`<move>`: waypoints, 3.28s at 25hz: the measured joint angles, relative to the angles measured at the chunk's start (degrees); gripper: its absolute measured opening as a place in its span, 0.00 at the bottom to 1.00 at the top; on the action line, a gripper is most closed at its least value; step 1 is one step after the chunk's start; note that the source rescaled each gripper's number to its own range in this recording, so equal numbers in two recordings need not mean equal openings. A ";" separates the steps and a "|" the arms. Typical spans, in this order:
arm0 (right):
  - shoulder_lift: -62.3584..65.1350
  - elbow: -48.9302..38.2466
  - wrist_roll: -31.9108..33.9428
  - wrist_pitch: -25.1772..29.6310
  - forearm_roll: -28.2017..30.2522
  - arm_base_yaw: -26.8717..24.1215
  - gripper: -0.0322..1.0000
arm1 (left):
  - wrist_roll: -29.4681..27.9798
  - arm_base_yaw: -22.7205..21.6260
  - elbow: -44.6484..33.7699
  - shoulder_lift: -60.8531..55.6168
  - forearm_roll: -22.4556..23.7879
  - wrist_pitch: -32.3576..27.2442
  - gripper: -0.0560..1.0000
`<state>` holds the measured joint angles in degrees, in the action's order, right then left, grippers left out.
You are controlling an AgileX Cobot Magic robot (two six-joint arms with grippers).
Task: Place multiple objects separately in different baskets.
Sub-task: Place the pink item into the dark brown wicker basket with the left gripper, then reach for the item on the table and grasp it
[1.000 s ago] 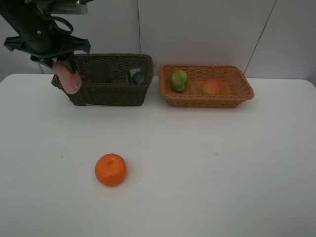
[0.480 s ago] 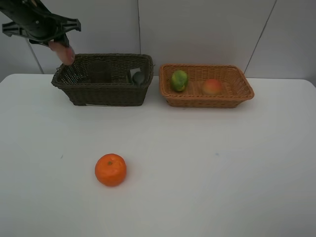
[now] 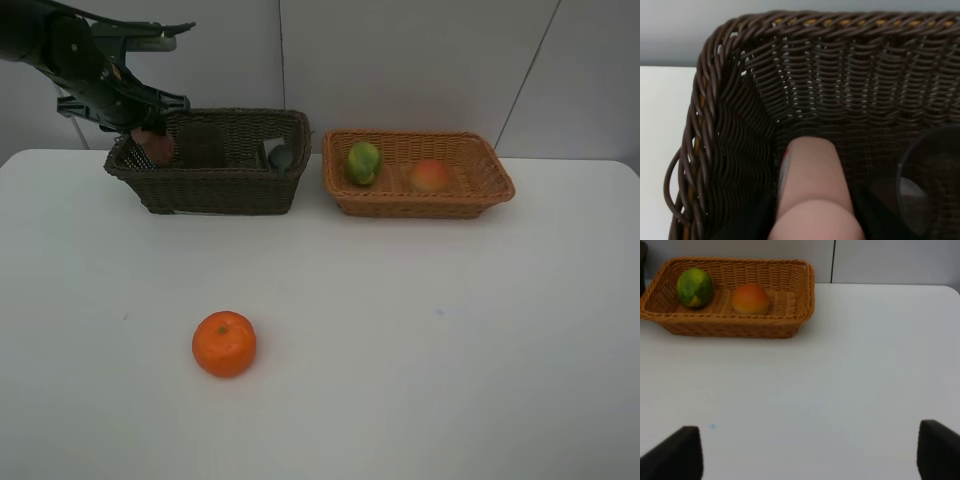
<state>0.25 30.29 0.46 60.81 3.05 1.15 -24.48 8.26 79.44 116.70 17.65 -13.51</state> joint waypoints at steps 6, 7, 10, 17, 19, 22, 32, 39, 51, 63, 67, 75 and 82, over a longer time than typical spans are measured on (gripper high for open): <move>0.00 0.00 0.00 0.00 0.00 0.00 0.87 | 0.00 0.00 0.00 0.78 0.25 0.87 0.41; 0.00 0.00 0.00 0.00 0.00 0.00 0.87 | 0.00 0.00 0.00 0.78 0.25 0.91 0.42; 0.00 0.00 0.00 0.00 0.00 0.00 0.87 | 0.00 0.00 0.00 0.78 0.13 0.91 0.61; 0.00 0.00 0.00 0.00 -0.05 0.00 0.87 | -0.05 0.00 0.00 -0.01 -1.36 0.54 0.94; 0.00 0.00 0.00 0.00 -0.05 0.00 0.87 | -0.05 0.00 0.00 -1.12 -1.55 -0.43 0.95; 0.00 0.00 0.00 0.00 -0.05 0.00 0.87 | -0.05 0.43 0.00 -3.57 -2.29 -3.37 0.95; 0.00 0.00 0.00 0.00 -0.05 0.00 0.87 | 4.29 7.75 0.11 -10.12 -2.90 -20.07 0.95; 0.00 0.00 0.00 0.00 0.00 0.00 0.87 | 15.57 16.29 -0.04 -12.18 -7.25 -31.22 0.95; 0.00 0.00 0.00 0.00 0.00 0.00 0.87 | 27.31 26.60 -12.69 -19.61 -12.64 -35.61 1.00; 0.00 0.00 0.00 0.00 0.00 0.00 0.87 | 37.87 34.62 -16.18 -19.73 -15.23 -38.98 1.00; 0.00 0.00 0.00 0.00 -0.05 0.00 0.87 | 48.51 34.62 -20.48 -19.73 -15.18 -37.35 1.00; 0.00 0.00 0.00 0.00 -0.05 0.00 0.87 | 54.91 34.62 -22.59 -16.93 -15.64 -31.04 1.00; 0.00 0.00 0.00 0.00 -0.05 0.00 0.87 | 67.34 34.62 -22.59 -15.30 -15.52 -30.04 1.00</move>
<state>0.25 30.29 0.46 60.81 3.00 1.15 42.86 42.88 56.85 101.40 2.13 -43.56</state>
